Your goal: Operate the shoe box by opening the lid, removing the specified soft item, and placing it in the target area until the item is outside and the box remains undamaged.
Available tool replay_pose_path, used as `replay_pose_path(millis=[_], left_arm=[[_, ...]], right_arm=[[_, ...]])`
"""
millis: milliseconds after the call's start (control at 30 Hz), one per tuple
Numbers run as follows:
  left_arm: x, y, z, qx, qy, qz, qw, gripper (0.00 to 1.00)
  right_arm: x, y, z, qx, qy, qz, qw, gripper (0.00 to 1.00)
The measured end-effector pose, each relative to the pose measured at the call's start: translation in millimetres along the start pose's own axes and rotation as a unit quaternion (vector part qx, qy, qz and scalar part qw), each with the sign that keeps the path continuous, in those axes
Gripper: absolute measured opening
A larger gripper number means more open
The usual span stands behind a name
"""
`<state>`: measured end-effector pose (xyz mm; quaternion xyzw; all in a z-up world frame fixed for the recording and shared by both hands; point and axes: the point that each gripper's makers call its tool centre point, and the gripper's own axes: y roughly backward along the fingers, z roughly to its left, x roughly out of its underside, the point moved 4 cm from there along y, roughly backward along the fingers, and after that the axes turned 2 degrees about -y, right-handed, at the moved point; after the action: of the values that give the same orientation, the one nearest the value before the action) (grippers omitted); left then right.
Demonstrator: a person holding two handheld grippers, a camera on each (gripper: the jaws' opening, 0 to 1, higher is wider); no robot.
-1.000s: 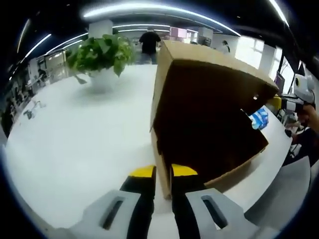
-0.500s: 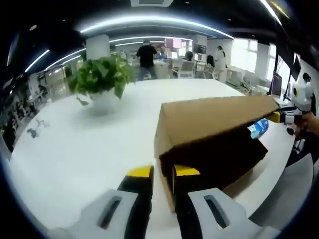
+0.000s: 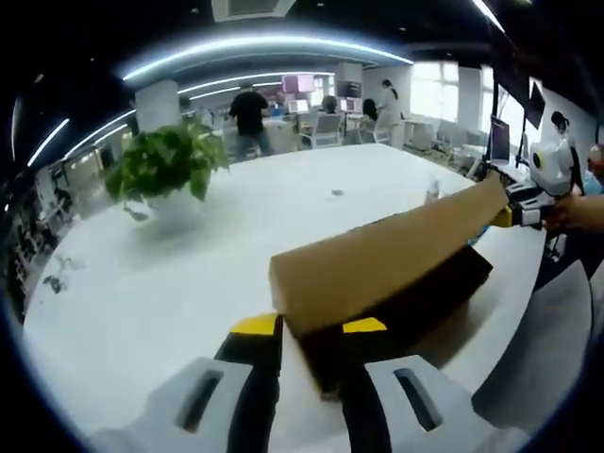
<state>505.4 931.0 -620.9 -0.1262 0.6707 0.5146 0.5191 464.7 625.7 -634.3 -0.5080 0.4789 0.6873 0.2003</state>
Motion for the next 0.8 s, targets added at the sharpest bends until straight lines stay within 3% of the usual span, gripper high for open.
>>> replay_pose_path(millis=[333,800], left_arm=[[12.0,2.9,-7.5,0.024,-0.032,0.019,0.999,0.25],[24.9,1.3,-14.8,0.046,-0.039,0.036,0.9976,0.32]], right_arm=[[10.4,0.5,7.7,-0.026,0.032,0.01,0.9991,0.21],[25.0,-1.0,13.7,-0.053,0.056,0.03,0.9966,0.28]])
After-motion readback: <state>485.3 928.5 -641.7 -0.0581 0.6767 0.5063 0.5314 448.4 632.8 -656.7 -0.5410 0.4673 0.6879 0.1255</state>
